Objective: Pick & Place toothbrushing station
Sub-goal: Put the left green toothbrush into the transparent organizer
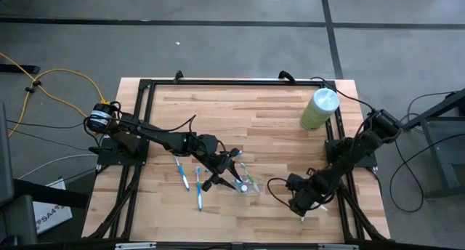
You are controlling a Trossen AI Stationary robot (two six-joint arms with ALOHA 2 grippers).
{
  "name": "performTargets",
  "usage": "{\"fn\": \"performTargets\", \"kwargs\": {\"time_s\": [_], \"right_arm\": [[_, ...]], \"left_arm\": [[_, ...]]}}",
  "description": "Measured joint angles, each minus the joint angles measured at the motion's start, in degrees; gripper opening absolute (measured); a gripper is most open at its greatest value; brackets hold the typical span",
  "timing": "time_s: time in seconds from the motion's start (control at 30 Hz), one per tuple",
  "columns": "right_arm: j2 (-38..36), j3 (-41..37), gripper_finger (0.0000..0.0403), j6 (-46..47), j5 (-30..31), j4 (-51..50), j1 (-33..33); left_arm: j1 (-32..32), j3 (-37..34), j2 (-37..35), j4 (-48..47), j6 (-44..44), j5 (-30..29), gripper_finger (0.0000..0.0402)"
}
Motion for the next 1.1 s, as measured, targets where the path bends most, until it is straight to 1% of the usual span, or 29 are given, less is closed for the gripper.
{"fn": "performTargets", "kwargs": {"time_s": [0.07,0.2,0.33,0.43,0.63,0.87,0.97,1.03,1.1], "right_arm": [[-0.1,3.9,0.0012,-2.3,1.1,-4.5,-0.7],[-0.1,12.0,0.0012,-8.0,6.6,-9.2,-1.9],[-0.2,18.9,0.0012,-14.5,15.5,-9.5,-2.1],[-0.2,21.7,0.0012,-19.1,22.2,-8.2,-2.1],[-0.5,22.3,0.0012,-25.4,32.4,-4.2,-1.1],[-0.5,22.3,0.0012,-32.4,42.9,2.6,0.2],[-0.5,21.8,0.0012,-35.5,47.1,6.5,0.5],[-0.5,20.4,0.0012,-37.8,49.0,10.3,0.4],[-0.5,18.3,0.0012,-40.1,50.9,15.1,0.2]], "left_arm": [[0.0,0.0,0.0,0.0,0.0,0.0,0.0151],[0.0,0.0,0.0,0.0,0.0,0.0,0.0151],[0.0,0.0,0.0,0.0,0.2,0.0,0.0151],[0.0,0.0,0.0,-0.3,0.2,0.0,0.0151],[-0.6,0.0,-0.8,-6.1,-0.8,-0.3,0.0151],[-2.7,0.0,-5.8,-13.5,-1.3,-1.5,0.0151],[-4.0,0.0,-8.6,-18.0,-0.3,-5.5,0.0151],[-4.8,0.0,-9.8,-20.3,-0.6,-9.1,0.0151],[-5.5,0.0,-10.5,-21.7,-1.1,-11.2,0.0151]]}}
